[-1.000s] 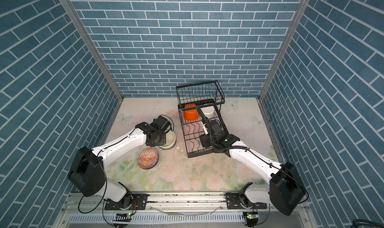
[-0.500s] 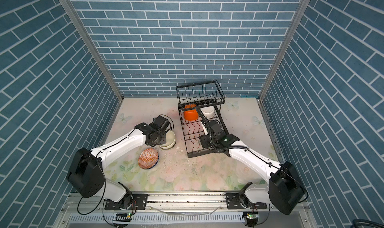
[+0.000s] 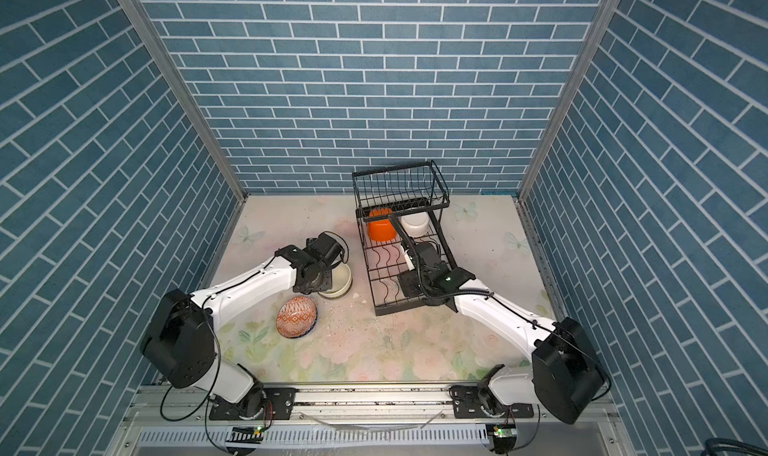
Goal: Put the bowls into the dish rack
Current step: 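Close the left gripper on the rim of the cream bowl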
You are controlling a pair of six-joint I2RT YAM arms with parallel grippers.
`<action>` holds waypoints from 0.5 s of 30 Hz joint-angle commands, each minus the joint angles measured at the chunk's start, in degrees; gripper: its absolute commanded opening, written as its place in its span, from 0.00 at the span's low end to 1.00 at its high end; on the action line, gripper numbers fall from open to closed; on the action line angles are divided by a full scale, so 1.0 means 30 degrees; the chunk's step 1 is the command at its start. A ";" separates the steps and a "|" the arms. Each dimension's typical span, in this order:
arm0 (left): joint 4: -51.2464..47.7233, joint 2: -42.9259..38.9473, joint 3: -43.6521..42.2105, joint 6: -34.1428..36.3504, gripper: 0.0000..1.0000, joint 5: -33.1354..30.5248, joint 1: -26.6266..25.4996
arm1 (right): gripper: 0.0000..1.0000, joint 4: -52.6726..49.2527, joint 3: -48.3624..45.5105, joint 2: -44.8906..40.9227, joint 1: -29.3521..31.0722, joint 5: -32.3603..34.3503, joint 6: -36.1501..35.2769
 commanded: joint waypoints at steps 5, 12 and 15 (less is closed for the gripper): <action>-0.0151 0.0361 0.0086 -0.0096 0.25 -0.0025 0.0003 | 0.69 -0.0073 0.0632 0.0233 0.0059 -0.0021 0.0177; -0.0215 0.0178 0.0160 0.0059 0.12 -0.0149 -0.0013 | 0.69 0.0023 0.0570 0.0234 0.0055 -0.0027 0.0209; -0.0296 0.0068 0.0270 0.0153 0.11 -0.0223 -0.0005 | 0.69 0.0047 0.0593 0.0263 0.0055 -0.0069 0.0221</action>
